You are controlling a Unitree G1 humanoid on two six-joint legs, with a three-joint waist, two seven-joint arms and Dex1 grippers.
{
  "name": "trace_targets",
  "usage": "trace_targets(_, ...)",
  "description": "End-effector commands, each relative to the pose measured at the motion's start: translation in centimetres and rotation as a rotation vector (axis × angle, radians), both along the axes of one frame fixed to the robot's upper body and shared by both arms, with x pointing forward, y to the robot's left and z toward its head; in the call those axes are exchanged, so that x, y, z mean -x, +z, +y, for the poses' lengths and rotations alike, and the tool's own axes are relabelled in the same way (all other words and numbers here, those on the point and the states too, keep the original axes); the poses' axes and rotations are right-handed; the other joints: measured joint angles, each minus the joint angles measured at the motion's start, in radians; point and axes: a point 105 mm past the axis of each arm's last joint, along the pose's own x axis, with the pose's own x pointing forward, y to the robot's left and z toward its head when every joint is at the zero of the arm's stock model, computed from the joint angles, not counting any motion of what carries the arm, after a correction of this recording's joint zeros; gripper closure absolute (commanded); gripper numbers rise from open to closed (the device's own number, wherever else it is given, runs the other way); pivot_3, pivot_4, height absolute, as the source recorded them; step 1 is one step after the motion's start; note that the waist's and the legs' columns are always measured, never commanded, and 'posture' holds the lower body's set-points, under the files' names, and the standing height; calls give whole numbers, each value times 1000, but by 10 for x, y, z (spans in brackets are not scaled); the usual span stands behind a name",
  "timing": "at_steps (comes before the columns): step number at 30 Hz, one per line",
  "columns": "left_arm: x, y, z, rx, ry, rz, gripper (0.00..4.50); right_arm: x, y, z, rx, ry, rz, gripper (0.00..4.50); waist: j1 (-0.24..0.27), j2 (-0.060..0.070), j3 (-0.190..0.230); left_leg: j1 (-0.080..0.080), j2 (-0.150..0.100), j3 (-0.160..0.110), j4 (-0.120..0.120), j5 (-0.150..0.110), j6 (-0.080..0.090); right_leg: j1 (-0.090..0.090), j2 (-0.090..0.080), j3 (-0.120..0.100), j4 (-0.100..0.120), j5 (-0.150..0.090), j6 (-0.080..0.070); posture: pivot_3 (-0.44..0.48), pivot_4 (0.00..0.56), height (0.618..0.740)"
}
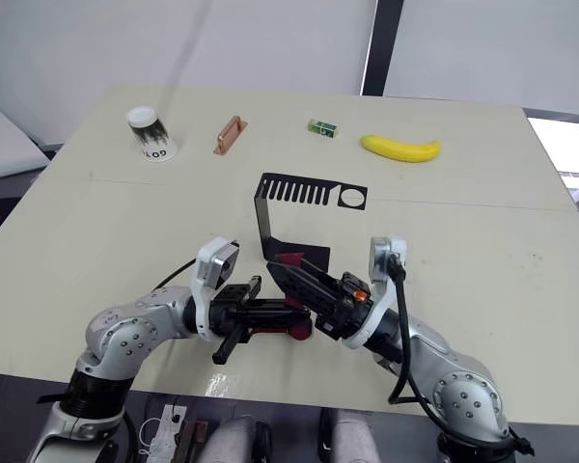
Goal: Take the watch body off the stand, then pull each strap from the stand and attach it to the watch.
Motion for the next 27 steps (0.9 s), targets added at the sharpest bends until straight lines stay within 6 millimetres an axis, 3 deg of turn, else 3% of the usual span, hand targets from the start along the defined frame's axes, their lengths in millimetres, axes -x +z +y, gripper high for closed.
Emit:
trace_targets(1,4,7,-2,20,-10,-40,4500,1,2,-3,-17,-7,-1,2854,1,0,0,0,0,0,0,0,0,0,0,0,0,0,0,0,150,740)
trace_targets(23,5,5,-2,16,-7,-43,4500,0,0,-4,-31,-12,5,2854,0,0,0,0,0,0,0,0,0,0,0,0,0,0,0,0,150,740)
trace_targets(26,5,5,-2,16,-6,-44,4500,0,0,-4,-33,-9,7,3734,0,0,0,0,0,0,0,0,0,0,0,0,0,0,0,0,150,740)
trace_targets(27,5,5,-2,16,-5,-44,4500,0,0,-4,-33,-8,8,4217,0,0,0,0,0,0,0,0,0,0,0,0,0,0,0,0,150,740)
